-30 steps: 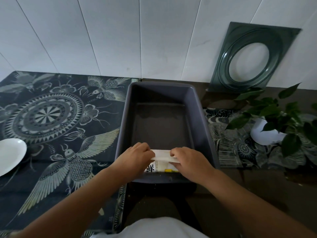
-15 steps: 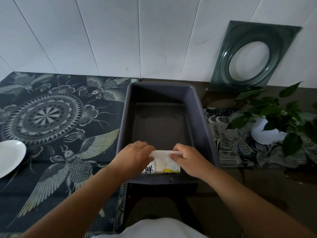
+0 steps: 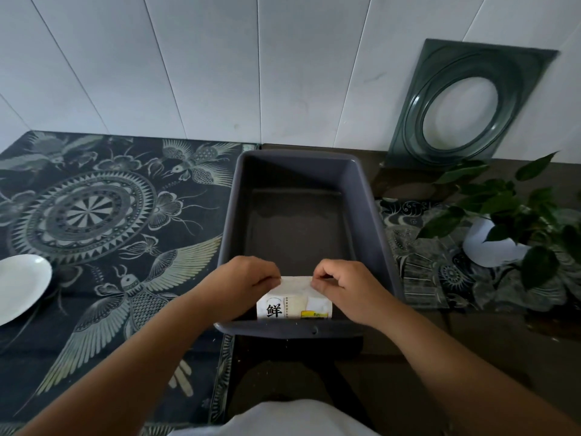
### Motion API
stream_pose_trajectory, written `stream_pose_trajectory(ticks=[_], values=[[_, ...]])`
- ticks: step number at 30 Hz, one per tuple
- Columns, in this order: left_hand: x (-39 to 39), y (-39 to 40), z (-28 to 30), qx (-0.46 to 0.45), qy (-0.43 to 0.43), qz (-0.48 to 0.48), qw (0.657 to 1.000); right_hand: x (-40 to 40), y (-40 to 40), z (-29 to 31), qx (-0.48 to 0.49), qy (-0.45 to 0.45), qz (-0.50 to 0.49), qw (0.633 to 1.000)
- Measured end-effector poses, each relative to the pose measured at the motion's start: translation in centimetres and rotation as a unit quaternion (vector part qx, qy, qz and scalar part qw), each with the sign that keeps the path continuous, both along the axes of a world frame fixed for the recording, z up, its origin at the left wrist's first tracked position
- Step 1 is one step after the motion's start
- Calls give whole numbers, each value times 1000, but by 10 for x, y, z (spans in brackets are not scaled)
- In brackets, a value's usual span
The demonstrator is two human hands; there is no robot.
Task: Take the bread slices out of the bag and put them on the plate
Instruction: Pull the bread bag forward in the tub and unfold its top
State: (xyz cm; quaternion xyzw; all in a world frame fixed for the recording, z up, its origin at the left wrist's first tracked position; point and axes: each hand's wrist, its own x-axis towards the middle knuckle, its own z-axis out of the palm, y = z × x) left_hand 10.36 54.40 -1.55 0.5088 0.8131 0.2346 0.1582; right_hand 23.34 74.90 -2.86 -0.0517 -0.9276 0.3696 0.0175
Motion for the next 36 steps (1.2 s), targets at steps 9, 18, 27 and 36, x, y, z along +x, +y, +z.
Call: stream_pose_trajectory(ticks=[9,18,27,36], values=[[18,5,-8,45,183,-23,982,-12,-1,3,-159,-56,-103,980],[27,6,-15,32,221,-29,974,-13,-4,7,-193,-74,-113,972],[45,-12,-17,51,229,-42,971,-47,9,17,56,44,-86,994],[28,-4,6,-34,285,-86,954,-40,-10,36,354,212,213,886]])
